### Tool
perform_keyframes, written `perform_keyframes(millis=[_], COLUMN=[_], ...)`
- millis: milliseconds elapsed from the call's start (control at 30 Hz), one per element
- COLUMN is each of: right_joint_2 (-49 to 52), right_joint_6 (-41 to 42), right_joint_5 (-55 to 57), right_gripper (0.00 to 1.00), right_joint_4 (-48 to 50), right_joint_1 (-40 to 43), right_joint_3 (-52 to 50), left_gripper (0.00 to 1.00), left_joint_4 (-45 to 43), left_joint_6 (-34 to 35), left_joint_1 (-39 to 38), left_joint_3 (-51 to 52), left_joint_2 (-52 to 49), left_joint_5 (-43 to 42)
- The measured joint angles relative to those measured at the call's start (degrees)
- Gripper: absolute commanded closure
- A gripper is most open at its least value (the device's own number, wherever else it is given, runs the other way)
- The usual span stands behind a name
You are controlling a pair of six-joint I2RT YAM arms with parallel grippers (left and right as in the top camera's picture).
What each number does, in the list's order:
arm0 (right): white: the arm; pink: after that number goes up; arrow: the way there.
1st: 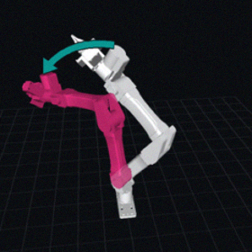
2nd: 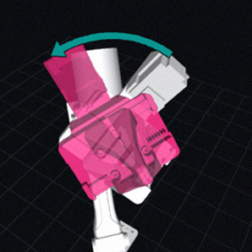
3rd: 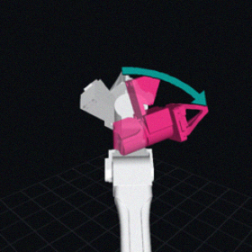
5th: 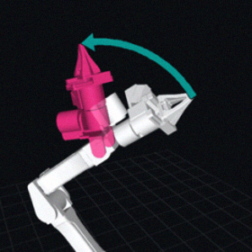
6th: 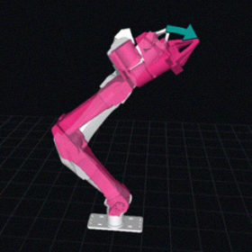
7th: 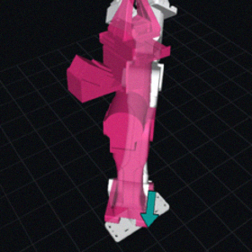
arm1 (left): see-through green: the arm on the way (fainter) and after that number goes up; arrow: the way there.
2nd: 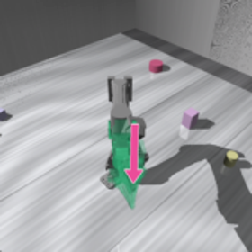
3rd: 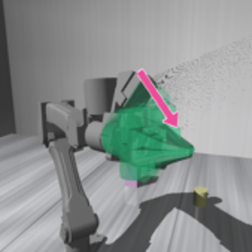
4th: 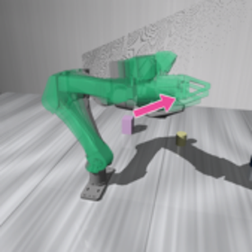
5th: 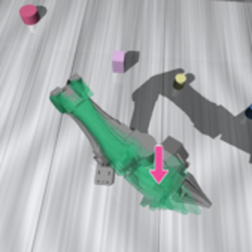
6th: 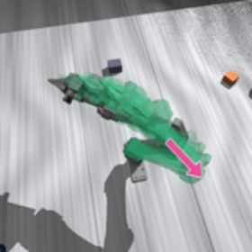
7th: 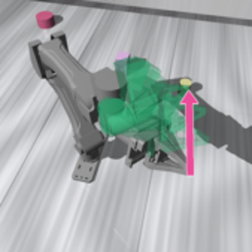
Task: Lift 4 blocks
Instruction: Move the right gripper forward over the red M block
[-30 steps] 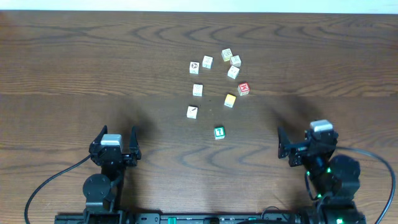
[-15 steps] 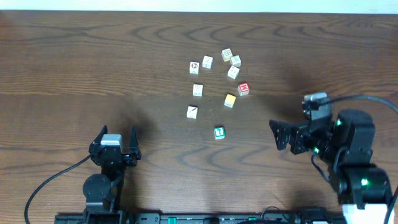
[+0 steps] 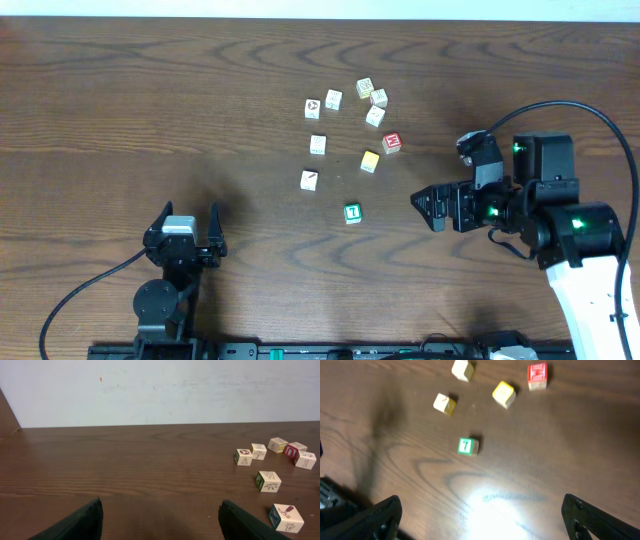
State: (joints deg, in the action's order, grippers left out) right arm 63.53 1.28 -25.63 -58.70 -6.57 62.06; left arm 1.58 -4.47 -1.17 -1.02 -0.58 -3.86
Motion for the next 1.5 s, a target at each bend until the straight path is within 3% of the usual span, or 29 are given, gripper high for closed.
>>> perform_keyframes(millis=[467,933,1067,1267,1500], right_joint_2=[7.96,25.18,28.70,30.84,31.93], right_joint_6=[-0.02,-0.76,-1.66,-3.02,-3.50], right_joint_5=[4.81,11.26,12.52,14.88,20.24], right_gripper=[0.01,0.02,0.09,0.06,0.11], right_joint_4=[4.46,21.03,24.11,28.22,32.46], right_joint_1=[-1.53,-4.83,-5.22,-7.93,-10.23], right_joint_3=[0.00,0.02,0.02,0.02,0.81], left_gripper=[0.26,0.26,0.26,0.26,0.25], left_joint_4=[0.00,0.00,0.00,0.00,0.00], left_joint_6=[0.00,0.00,0.00,0.00,0.00], left_joint_1=[0.00,0.00,0.00,0.00,0.00], left_joint_3=[0.00,0.00,0.00,0.00,0.00], left_joint_2=[0.00,0.00,0.00,0.00,0.00], left_joint_5=[0.00,0.02,0.00,0.00,0.00])
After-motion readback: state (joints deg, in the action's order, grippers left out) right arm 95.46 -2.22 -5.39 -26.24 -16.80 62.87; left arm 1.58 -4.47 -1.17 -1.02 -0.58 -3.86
